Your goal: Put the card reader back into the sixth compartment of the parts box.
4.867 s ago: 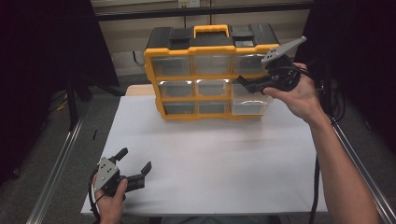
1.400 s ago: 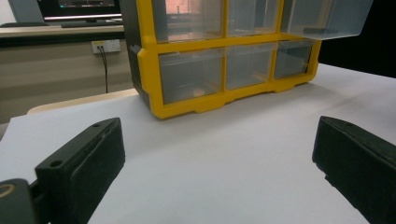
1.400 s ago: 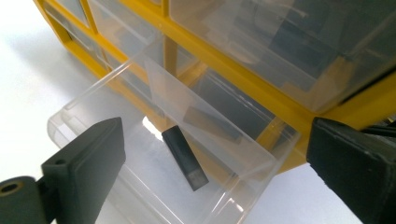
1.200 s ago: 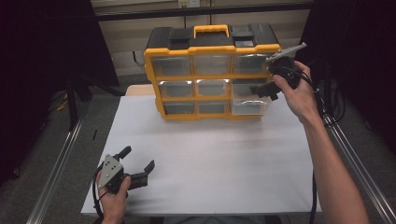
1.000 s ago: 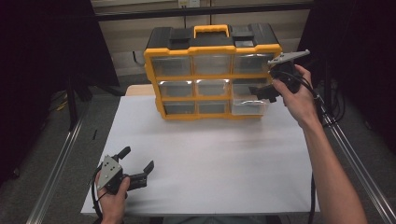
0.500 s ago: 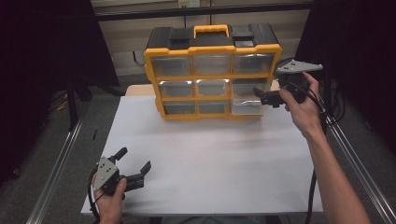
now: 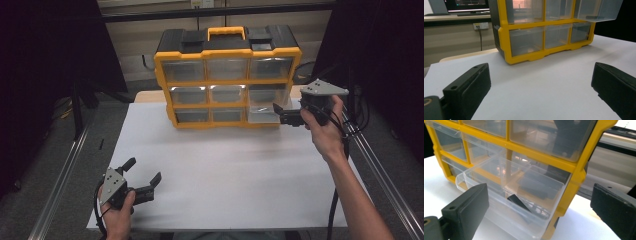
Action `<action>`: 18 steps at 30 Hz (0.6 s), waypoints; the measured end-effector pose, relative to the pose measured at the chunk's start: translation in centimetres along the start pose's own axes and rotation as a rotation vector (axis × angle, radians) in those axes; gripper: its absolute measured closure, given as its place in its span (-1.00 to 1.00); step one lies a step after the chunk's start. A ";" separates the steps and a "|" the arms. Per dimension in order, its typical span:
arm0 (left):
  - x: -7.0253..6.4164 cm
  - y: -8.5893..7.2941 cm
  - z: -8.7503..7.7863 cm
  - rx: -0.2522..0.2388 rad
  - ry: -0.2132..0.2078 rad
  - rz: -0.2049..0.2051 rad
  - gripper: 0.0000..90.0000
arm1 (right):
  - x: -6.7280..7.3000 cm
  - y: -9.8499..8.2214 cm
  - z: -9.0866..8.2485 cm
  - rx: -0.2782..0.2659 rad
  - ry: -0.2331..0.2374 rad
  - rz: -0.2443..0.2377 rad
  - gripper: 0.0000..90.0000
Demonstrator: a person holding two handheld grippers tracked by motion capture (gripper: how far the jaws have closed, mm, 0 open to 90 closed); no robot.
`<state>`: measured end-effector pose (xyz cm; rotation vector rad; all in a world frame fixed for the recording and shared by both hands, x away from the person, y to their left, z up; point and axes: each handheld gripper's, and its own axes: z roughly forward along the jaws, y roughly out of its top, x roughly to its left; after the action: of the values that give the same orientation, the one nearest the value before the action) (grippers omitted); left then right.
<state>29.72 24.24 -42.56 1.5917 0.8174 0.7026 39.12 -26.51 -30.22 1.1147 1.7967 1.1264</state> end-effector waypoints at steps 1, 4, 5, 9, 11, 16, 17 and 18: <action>0.0 0.0 0.0 0.005 0.002 0.002 -0.94 | 0.2 -0.2 -0.1 -0.008 -0.005 -0.004 -0.97; 0.1 0.0 0.0 0.005 0.012 0.001 -0.94 | 0.5 -0.8 -0.4 -0.030 -0.001 0.002 -0.97; 0.1 0.0 0.0 0.003 0.013 0.002 -0.94 | 0.6 -1.0 -0.5 -0.039 -0.004 0.005 -0.97; 0.1 0.0 0.0 0.003 0.007 0.000 -0.94 | 1.0 -2.2 -0.7 -0.060 -0.003 0.024 -0.98; 0.0 0.0 0.0 0.001 0.006 -0.002 -0.94 | 1.3 -2.7 -0.8 -0.066 -0.016 0.020 -1.00; 0.1 0.0 -0.1 -0.001 0.005 0.007 -0.95 | 1.7 -4.1 -1.4 -0.076 -0.021 0.034 -1.00; 0.1 0.0 -0.1 -0.001 0.006 0.006 -0.95 | 1.7 -4.3 -1.6 -0.082 -0.016 0.048 -1.00; 0.1 0.0 -0.1 0.000 0.006 0.007 -0.95 | 1.6 -4.6 -1.8 -0.089 -0.007 0.065 -1.00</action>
<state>29.73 24.35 -42.53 1.5941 0.8165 0.7125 35.69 -26.65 -34.05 1.1296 1.6990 1.2273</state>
